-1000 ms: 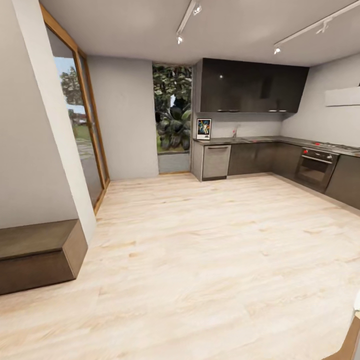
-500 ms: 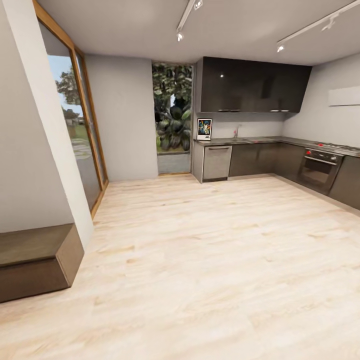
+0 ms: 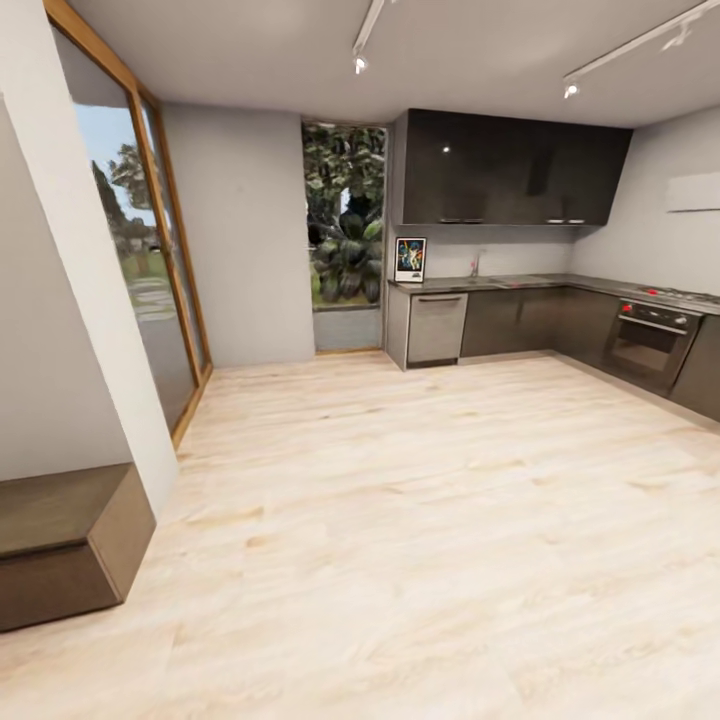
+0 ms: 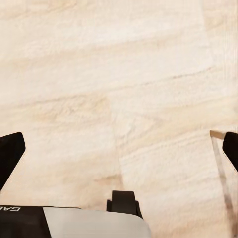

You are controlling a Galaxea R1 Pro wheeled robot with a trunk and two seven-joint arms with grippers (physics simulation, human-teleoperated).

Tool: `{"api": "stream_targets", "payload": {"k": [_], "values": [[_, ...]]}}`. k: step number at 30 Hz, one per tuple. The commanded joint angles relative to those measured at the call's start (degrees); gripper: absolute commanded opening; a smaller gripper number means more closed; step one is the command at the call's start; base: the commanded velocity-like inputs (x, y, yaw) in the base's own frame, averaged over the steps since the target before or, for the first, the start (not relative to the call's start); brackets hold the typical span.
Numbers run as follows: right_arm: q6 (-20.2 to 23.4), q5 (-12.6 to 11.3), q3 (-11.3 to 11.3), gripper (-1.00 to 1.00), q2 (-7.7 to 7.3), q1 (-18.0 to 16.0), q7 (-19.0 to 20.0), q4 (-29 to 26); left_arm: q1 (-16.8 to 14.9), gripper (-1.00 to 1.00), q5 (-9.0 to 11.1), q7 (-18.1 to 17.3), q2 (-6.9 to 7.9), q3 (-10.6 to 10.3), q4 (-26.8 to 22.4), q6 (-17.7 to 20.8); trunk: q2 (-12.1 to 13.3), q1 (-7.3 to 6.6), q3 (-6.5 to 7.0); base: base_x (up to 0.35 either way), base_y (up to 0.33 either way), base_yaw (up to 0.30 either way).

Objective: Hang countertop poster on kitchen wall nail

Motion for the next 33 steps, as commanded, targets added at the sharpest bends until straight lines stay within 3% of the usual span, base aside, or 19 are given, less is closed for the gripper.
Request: {"api": "stream_targets", "payload": {"k": [1, 33], "values": [[-0.16, 0.26, 0.02, 1.00, 0.00, -0.03, 0.01, 0.04, 0.02, 1.00, -0.01, 0.06, -0.03, 0.08, -0.10, 0.03, -0.02, 0.04, -0.05, 0.338, 0.000, 0.000], [-0.16, 0.17, -0.07, 1.00, -0.07, -0.03, 0.00, 0.04, 0.02, 1.00, -0.01, 0.07, -0.03, 0.17, -0.10, -0.11, -0.02, 0.04, -0.05, 0.339, 0.000, 0.000]]}}
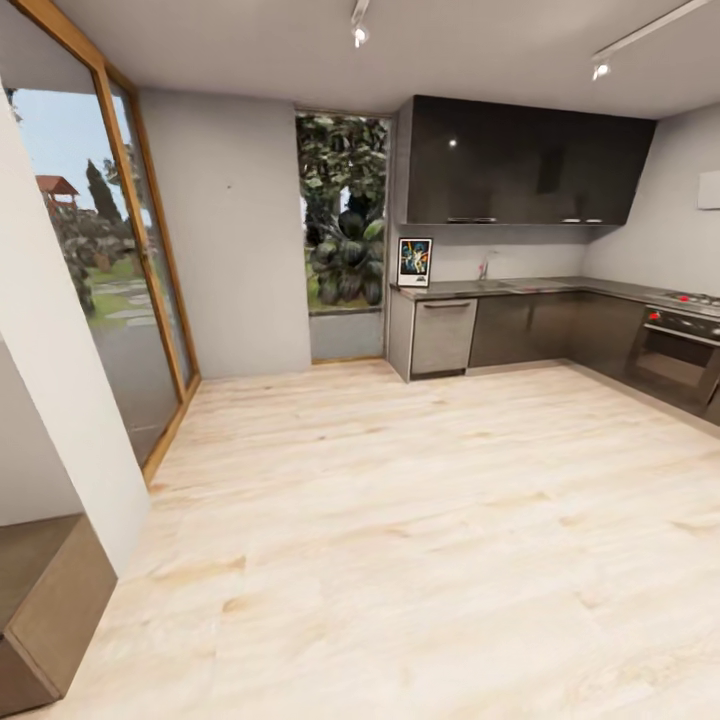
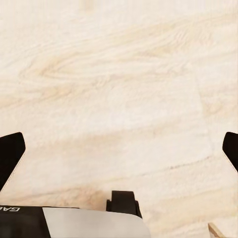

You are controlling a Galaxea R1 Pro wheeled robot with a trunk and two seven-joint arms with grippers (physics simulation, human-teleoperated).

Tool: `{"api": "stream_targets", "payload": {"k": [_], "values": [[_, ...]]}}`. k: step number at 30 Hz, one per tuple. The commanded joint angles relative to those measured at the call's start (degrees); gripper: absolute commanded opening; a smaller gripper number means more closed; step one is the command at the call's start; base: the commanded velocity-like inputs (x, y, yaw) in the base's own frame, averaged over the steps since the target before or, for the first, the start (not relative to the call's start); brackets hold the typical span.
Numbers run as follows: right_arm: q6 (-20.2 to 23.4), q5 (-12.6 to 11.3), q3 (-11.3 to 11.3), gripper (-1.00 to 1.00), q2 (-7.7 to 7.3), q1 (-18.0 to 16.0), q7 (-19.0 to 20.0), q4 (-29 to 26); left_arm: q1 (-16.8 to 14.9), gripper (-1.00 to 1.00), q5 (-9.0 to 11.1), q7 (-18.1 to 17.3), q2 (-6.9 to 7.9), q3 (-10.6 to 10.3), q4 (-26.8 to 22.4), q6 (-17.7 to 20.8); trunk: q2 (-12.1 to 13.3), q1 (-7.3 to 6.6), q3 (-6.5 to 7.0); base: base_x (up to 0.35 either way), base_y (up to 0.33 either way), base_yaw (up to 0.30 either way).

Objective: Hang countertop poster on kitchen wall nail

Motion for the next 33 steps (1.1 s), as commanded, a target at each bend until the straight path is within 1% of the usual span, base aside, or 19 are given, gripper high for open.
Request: {"api": "stream_targets", "payload": {"k": [1, 23, 33], "values": [[-0.16, 0.25, 0.01, 1.00, -0.01, -0.03, 0.01, 0.04, 0.02, 1.00, -0.01, 0.05, -0.03, 0.08, -0.09, 0.01, -0.02, 0.04, -0.05, 0.339, 0.000, 0.000], [-0.16, 0.33, 0.10, 1.00, -0.01, -0.03, 0.02, 0.04, 0.02, 1.00, -0.01, 0.05, -0.03, 0.16, -0.09, -0.03, -0.02, 0.04, -0.04, 0.339, 0.000, -0.003], [-0.16, 0.34, 0.10, 1.00, -0.01, -0.03, 0.02, 0.04, 0.02, 1.00, -0.01, 0.05, -0.03, 0.16, -0.09, -0.04, -0.02, 0.04, 0.31, 0.339, 0.000, -0.241]]}}
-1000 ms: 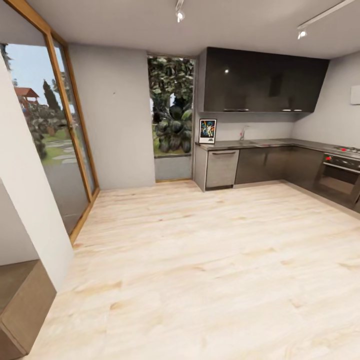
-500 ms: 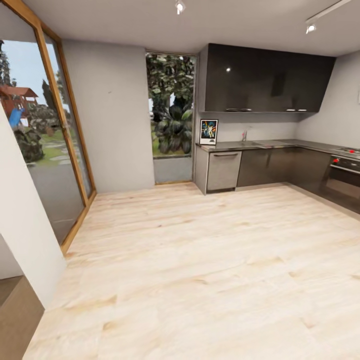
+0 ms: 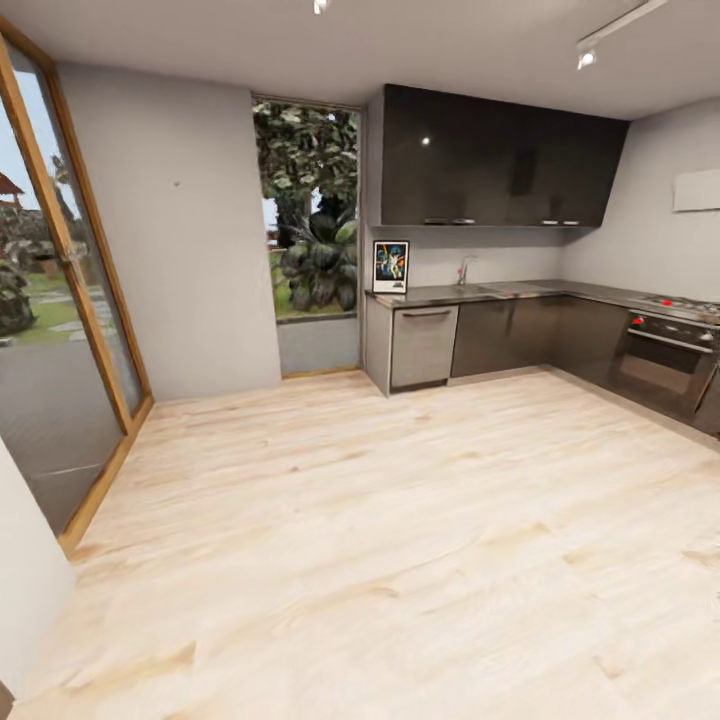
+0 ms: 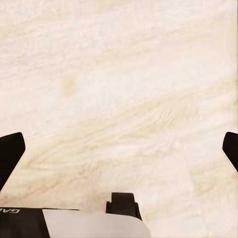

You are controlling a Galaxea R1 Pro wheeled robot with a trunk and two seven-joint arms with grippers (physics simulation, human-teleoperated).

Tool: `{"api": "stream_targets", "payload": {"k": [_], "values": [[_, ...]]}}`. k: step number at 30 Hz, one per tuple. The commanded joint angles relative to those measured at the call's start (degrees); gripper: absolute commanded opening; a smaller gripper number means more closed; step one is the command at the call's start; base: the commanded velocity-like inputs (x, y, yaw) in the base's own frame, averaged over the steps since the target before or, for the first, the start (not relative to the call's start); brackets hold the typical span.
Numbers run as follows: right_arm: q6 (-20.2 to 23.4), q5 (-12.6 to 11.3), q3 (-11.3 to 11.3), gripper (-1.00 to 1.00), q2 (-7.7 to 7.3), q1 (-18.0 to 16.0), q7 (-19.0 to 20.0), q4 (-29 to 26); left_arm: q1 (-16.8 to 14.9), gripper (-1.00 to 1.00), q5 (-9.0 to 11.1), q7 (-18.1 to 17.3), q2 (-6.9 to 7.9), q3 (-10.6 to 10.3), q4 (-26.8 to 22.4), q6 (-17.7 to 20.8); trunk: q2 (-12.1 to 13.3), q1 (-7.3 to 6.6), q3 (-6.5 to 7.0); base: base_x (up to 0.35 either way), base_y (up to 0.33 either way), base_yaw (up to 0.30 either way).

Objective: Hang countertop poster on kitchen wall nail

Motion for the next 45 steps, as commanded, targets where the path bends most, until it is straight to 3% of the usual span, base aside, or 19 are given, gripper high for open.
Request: {"api": "stream_targets", "payload": {"k": [1, 45], "values": [[-0.17, 0.26, 0.02, 1.00, -0.01, -0.04, 0.01, 0.05, 0.03, 1.00, -0.01, 0.05, -0.03, 0.09, -0.10, 0.02, -0.02, 0.04, -0.01, 0.339, 0.000, -0.257], [-0.17, 0.26, 0.02, 1.00, -0.01, -0.04, 0.01, 0.05, 0.03, 1.00, -0.01, 0.05, 0.04, 0.09, -0.10, 0.02, -0.02, 0.04, 0.08, 0.339, -0.006, -0.017]]}}
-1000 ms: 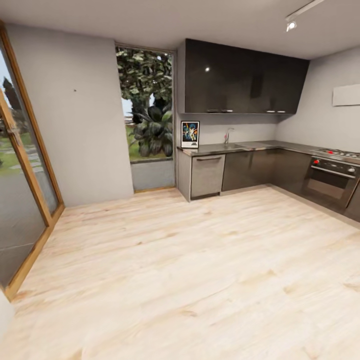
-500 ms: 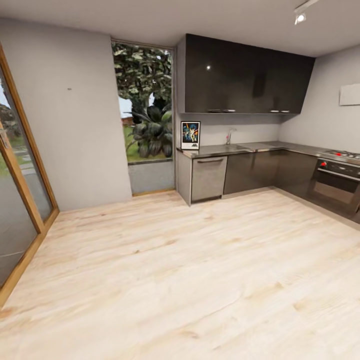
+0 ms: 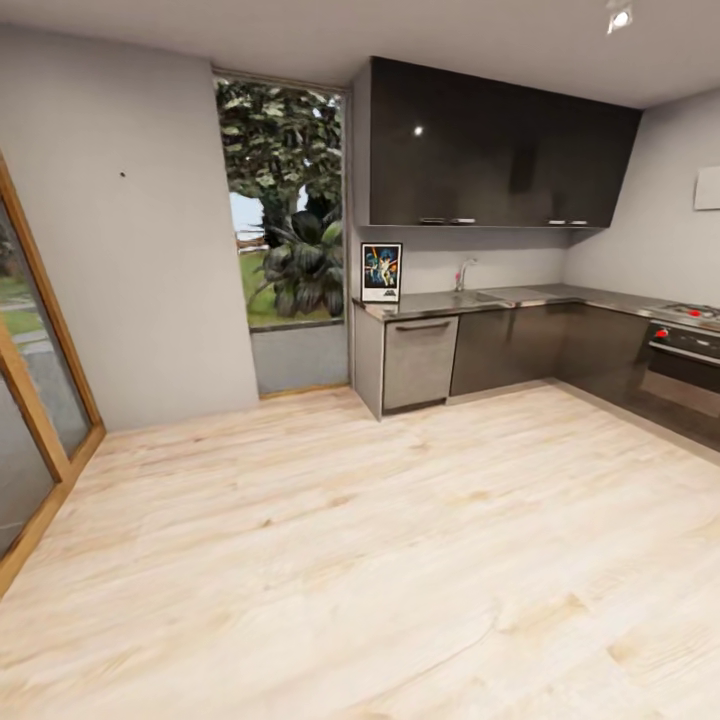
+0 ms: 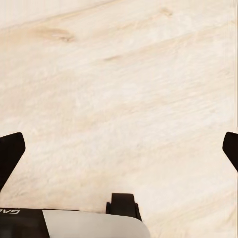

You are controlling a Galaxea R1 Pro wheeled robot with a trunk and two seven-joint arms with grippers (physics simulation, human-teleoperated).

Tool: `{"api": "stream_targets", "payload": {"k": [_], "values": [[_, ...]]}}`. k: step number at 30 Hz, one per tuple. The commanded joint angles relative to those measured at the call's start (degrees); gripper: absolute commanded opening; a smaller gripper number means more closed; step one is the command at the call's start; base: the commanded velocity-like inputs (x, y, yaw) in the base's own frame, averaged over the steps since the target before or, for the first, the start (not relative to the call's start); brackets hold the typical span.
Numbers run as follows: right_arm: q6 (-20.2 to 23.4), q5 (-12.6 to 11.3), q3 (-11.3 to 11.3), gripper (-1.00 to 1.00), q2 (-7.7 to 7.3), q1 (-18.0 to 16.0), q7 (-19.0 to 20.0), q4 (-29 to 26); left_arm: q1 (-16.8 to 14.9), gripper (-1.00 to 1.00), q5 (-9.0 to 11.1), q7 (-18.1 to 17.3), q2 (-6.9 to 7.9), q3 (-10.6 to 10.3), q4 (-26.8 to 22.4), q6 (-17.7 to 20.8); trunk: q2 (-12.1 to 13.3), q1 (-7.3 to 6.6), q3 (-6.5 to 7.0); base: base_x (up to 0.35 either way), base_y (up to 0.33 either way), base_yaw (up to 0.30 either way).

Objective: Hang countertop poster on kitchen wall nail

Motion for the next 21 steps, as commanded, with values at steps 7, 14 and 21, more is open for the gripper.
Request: {"api": "stream_targets", "payload": {"k": [7, 14, 21], "values": [[-0.17, 0.26, 0.02, 1.00, 0.02, -0.03, 0.01, 0.04, 0.02, 1.00, -0.01, 0.05, -0.02, 0.06, -0.07, 0.02, -0.02, 0.04, -0.05, 0.329, -0.138, 0.000], [-0.17, 0.19, 0.02, 1.00, 0.07, -0.03, 0.01, 0.04, 0.02, 1.00, -0.01, 0.03, 0.00, 0.06, -0.02, -0.10, -0.02, 0.04, -0.05, 0.314, -0.175, 0.000], [-0.17, 0.17, 0.00, 1.00, 0.08, -0.03, 0.01, 0.04, 0.02, 1.00, -0.02, 0.05, 0.27, 0.06, -0.01, -0.11, -0.02, 0.04, -0.05, 0.310, -0.177, 0.000]]}}
